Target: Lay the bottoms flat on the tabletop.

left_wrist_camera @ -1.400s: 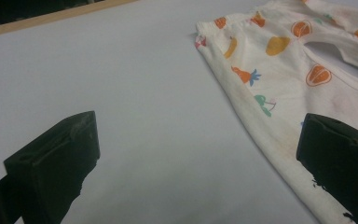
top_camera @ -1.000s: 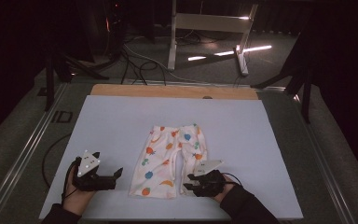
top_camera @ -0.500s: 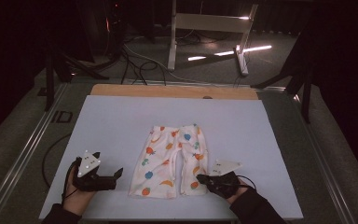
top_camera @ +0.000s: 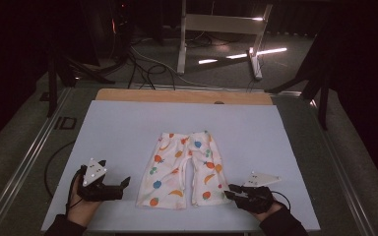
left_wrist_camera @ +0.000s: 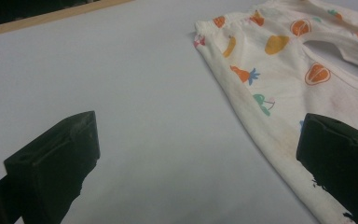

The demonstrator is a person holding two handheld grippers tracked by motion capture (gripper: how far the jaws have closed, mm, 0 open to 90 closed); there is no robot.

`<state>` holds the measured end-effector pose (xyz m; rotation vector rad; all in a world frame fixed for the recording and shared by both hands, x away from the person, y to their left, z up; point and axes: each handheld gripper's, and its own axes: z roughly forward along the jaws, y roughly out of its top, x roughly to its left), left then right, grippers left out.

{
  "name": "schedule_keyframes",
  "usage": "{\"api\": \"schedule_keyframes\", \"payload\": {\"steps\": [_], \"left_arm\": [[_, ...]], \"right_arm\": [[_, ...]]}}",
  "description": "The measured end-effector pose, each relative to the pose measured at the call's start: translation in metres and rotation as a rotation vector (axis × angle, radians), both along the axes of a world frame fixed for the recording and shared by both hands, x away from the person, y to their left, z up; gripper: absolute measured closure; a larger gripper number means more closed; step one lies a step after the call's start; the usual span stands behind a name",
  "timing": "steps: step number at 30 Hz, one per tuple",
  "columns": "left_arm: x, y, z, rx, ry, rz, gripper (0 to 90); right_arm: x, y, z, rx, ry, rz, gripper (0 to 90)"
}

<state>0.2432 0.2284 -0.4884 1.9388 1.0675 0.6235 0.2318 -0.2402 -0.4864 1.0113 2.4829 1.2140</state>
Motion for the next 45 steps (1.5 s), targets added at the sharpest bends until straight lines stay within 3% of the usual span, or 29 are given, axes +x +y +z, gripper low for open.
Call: {"api": "schedule_keyframes", "payload": {"steps": [5, 7, 11, 16, 20, 24, 26, 31, 39, 45], "left_arm": [[0.001, 0.000, -0.001, 0.001, 0.004, 0.001, 0.2], [0.000, 0.000, 0.000, 0.003, 0.002, 0.000, 0.1], [-0.001, 0.000, 0.000, 0.002, -0.001, -0.002, 0.2], [0.000, 0.001, -0.001, 0.001, 0.007, -0.001, 0.1], [-0.001, 0.000, 0.000, 0.003, 0.000, -0.004, 0.2], [-0.001, 0.001, 0.000, 0.003, 0.003, -0.001, 0.2], [-0.001, 0.000, 0.000, 0.004, 0.002, -0.004, 0.2], [-0.001, 0.001, 0.000, 0.003, 0.001, -0.001, 0.1], [-0.001, 0.001, 0.001, 0.000, -0.001, -0.001, 0.2], [-0.001, 0.001, 0.001, 0.002, -0.001, -0.002, 0.2]], "right_arm": [[0.003, 0.015, 0.003, 0.009, -0.028, 0.068, 73.8], [0.007, 0.025, -0.001, -0.019, -0.011, 0.100, 81.7], [0.009, 0.035, -0.012, -0.091, 0.031, 0.132, 82.6], [0.007, 0.027, -0.016, -0.153, 0.020, 0.111, 72.1], [0.008, 0.021, -0.023, -0.207, 0.031, 0.097, 70.5], [0.008, 0.021, -0.021, -0.233, 0.029, 0.076, 85.0], [0.008, 0.020, -0.021, -0.240, 0.025, 0.069, 86.3], [0.006, 0.011, -0.011, -0.153, 0.023, 0.023, 86.9], [-0.003, -0.006, -0.001, -0.090, -0.008, -0.059, 86.2], [-0.003, -0.022, -0.003, -0.067, 0.010, -0.143, 85.9]]}}
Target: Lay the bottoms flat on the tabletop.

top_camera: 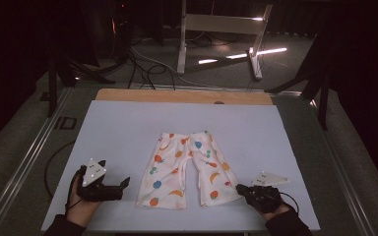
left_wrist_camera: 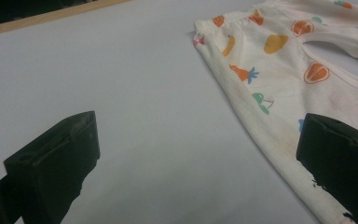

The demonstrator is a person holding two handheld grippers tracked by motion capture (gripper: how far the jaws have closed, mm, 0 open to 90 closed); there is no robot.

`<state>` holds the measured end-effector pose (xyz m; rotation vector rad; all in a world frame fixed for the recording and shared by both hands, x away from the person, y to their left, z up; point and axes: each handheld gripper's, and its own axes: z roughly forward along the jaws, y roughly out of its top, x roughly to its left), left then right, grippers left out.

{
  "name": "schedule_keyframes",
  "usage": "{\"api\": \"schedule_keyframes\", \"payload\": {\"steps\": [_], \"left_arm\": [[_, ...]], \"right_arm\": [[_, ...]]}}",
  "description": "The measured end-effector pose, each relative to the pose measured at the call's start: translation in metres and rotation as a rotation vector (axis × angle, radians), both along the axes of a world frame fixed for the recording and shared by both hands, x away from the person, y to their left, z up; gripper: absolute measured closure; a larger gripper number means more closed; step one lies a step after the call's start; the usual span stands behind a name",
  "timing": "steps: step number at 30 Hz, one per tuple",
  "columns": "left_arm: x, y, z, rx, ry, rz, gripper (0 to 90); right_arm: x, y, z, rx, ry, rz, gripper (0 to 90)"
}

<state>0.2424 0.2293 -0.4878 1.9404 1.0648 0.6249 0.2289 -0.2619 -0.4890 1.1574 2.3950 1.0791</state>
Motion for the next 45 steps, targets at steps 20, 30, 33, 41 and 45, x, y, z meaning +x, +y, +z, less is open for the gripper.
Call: {"api": "schedule_keyframes", "payload": {"steps": [20, 30, 33, 41, 45], "left_arm": [[0.000, 0.000, 0.000, 0.003, 0.002, -0.001, 0.1], [0.000, 0.000, 0.000, 0.003, 0.002, 0.001, 0.2], [0.000, 0.000, 0.000, 0.005, -0.001, 0.001, 0.2], [0.000, 0.000, 0.001, 0.000, -0.003, 0.001, 0.1], [0.000, 0.001, 0.001, 0.000, -0.001, 0.000, 0.2]], "right_arm": [[0.017, -0.033, -0.017, -0.055, 0.096, -0.247, 82.0], [0.009, -0.019, 0.008, 0.054, -0.011, -0.127, 64.3], [0.003, -0.002, 0.013, 0.110, -0.032, -0.037, 60.6], [-0.009, 0.050, 0.001, 0.164, -0.006, 0.170, 55.7], [-0.011, 0.064, -0.011, 0.096, 0.018, 0.199, 56.7]]}}
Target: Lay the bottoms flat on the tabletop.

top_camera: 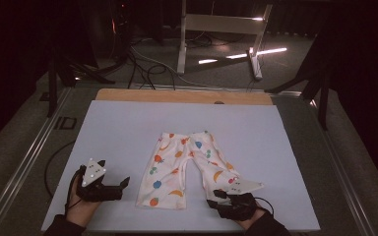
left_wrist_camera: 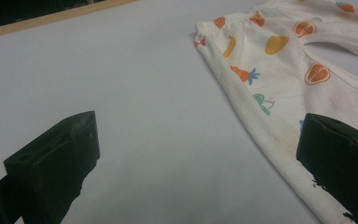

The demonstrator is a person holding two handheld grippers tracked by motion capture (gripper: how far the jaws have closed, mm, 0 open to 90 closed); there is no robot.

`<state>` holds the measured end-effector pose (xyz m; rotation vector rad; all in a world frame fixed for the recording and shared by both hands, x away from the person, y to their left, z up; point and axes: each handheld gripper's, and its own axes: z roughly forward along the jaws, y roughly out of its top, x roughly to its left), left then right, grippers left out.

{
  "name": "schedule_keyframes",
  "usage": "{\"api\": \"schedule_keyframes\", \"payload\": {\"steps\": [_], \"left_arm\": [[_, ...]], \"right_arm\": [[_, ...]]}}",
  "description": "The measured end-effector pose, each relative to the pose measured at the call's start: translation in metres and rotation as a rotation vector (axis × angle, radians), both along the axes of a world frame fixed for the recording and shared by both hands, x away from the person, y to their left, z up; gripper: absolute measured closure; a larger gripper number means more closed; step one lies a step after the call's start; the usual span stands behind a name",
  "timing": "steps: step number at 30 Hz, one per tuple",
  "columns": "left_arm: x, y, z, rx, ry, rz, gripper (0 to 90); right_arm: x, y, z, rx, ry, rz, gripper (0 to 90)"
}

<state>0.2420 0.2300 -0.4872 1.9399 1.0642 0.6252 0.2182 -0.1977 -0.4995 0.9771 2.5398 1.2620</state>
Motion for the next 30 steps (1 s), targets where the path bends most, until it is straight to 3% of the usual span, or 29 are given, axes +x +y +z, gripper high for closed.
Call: {"api": "schedule_keyframes", "payload": {"steps": [5, 7, 10, 24, 30], "left_arm": [[0.000, 0.000, 0.000, -0.001, -0.002, 0.000, 0.2], [0.000, 0.000, 0.000, -0.002, -0.003, 0.002, 0.2], [0.000, 0.000, 0.000, -0.005, -0.004, 0.003, 0.2], [0.000, 0.001, 0.000, -0.005, -0.001, -0.002, 0.2], [0.000, 0.001, 0.000, -0.003, 0.003, -0.006, 0.2]], "right_arm": [[0.002, 0.008, -0.011, -0.095, 0.031, 0.016, 70.3], [0.002, 0.013, -0.015, -0.132, 0.023, 0.035, 82.6], [0.001, 0.019, -0.013, -0.153, 0.012, 0.055, 87.8], [0.003, 0.052, -0.008, -0.067, 0.010, 0.125, 88.1], [0.002, 0.058, -0.012, -0.076, 0.013, 0.160, 88.4]]}}
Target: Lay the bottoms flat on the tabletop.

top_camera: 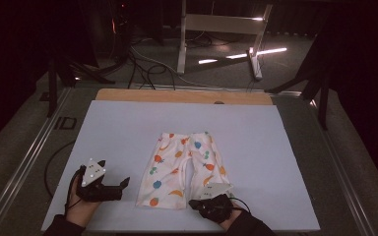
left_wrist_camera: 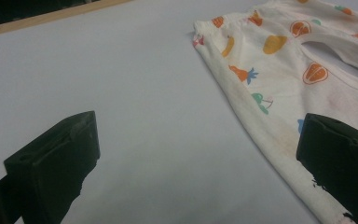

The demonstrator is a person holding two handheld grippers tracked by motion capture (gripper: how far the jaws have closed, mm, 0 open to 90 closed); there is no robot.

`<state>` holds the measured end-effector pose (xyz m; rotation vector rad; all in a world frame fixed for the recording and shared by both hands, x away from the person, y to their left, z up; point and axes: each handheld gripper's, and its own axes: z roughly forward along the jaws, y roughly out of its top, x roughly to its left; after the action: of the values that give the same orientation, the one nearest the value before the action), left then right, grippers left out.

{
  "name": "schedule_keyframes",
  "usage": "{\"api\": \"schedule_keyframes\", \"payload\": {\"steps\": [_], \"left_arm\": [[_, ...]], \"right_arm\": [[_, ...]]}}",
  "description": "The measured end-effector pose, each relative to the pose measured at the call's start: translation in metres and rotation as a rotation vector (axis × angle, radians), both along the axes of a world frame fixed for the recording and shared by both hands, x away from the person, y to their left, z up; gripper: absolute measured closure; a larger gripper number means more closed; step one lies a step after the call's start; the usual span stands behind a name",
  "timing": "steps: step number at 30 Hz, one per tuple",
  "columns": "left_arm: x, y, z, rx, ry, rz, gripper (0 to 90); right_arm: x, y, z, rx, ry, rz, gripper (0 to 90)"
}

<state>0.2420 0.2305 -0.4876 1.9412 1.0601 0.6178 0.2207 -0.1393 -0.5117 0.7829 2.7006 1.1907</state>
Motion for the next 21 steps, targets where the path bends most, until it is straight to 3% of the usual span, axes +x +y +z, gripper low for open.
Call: {"api": "schedule_keyframes", "payload": {"steps": [3, 6, 8, 11, 13, 15, 18, 19, 21], "left_arm": [[0.000, -0.001, 0.000, -0.002, 0.004, 0.001, 0.2], [0.000, -0.002, 0.000, 0.007, 0.003, -0.013, 0.2], [-0.001, -0.004, 0.000, 0.009, 0.007, -0.028, 0.2], [-0.002, -0.008, 0.001, 0.003, 0.011, -0.058, 0.2], [-0.002, -0.010, 0.002, -0.003, 0.014, -0.073, 0.1], [-0.003, -0.015, 0.005, -0.030, 0.022, -0.097, 0.2], [-0.001, -0.019, 0.008, -0.079, 0.056, -0.136, 0.1], [-0.001, -0.019, 0.008, -0.079, 0.056, -0.136, 0.1], [0.003, -0.025, 0.012, -0.085, 0.062, -0.173, 0.1]], "right_arm": [[0.002, 0.002, -0.004, -0.001, 0.011, 0.001, 87.4], [0.002, 0.005, -0.007, 0.008, 0.032, 0.020, 77.2], [0.001, 0.004, -0.004, 0.013, 0.022, 0.027, 67.2], [0.002, -0.003, 0.005, 0.059, 0.006, 0.022, 52.4], [0.003, -0.007, 0.009, 0.076, -0.003, 0.002, 47.1], [0.010, -0.020, 0.020, 0.121, -0.037, -0.045, 35.4], [0.020, -0.035, 0.030, 0.149, -0.062, -0.086, 23.7], [0.020, -0.035, 0.030, 0.149, -0.062, -0.086, 23.7], [0.031, -0.050, 0.043, 0.186, -0.074, -0.127, 14.9]]}}
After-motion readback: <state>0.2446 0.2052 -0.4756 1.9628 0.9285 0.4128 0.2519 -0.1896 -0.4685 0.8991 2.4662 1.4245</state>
